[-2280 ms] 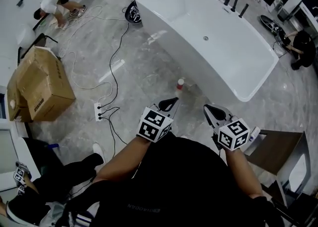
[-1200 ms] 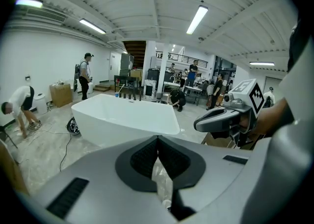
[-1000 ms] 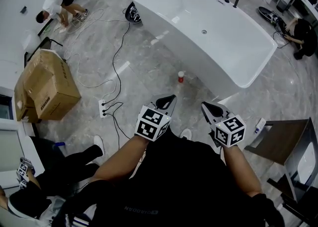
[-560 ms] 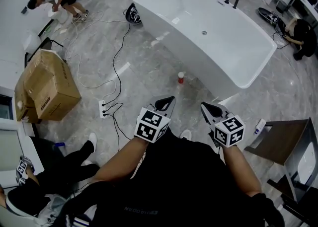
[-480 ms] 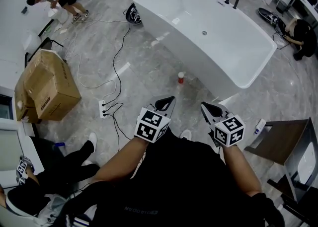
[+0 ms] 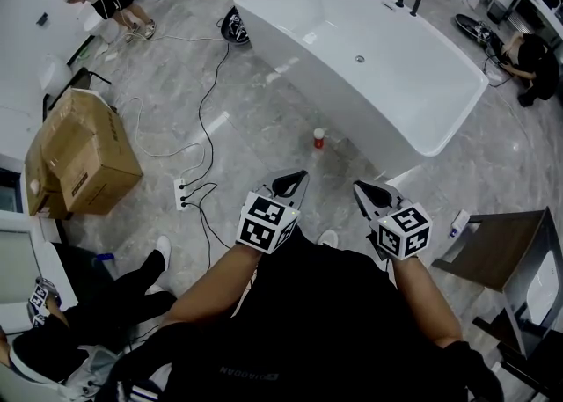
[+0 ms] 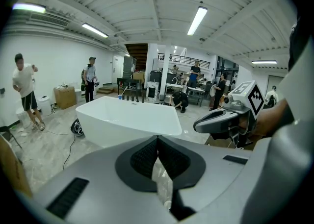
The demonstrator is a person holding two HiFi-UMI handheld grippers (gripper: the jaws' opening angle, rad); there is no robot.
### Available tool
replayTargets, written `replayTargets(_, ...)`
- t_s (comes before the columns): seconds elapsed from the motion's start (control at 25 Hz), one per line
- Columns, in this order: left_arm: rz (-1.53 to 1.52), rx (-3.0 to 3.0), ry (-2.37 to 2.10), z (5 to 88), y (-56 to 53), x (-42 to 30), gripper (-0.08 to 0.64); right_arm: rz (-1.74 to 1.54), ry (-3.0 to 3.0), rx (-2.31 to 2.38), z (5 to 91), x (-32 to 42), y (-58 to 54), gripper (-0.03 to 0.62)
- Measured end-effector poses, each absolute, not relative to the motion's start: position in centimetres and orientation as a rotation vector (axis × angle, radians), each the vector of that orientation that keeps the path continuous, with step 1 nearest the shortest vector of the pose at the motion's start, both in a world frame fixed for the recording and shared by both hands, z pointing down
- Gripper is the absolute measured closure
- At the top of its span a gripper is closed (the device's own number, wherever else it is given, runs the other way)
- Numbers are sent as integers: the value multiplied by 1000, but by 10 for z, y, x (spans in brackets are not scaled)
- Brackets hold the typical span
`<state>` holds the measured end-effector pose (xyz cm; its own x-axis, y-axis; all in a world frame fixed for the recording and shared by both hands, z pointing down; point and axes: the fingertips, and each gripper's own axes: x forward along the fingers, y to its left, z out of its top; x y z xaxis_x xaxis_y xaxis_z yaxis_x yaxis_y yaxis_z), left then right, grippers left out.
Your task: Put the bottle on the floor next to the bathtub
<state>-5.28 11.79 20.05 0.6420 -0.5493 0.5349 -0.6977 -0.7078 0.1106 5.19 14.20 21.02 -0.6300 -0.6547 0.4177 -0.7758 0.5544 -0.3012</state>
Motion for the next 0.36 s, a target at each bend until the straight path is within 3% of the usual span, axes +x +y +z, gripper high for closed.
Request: replayTargets(0.36, 683, 2556, -1008, 201, 118, -52, 545, 684, -2532, 1190, 212, 54, 142, 557)
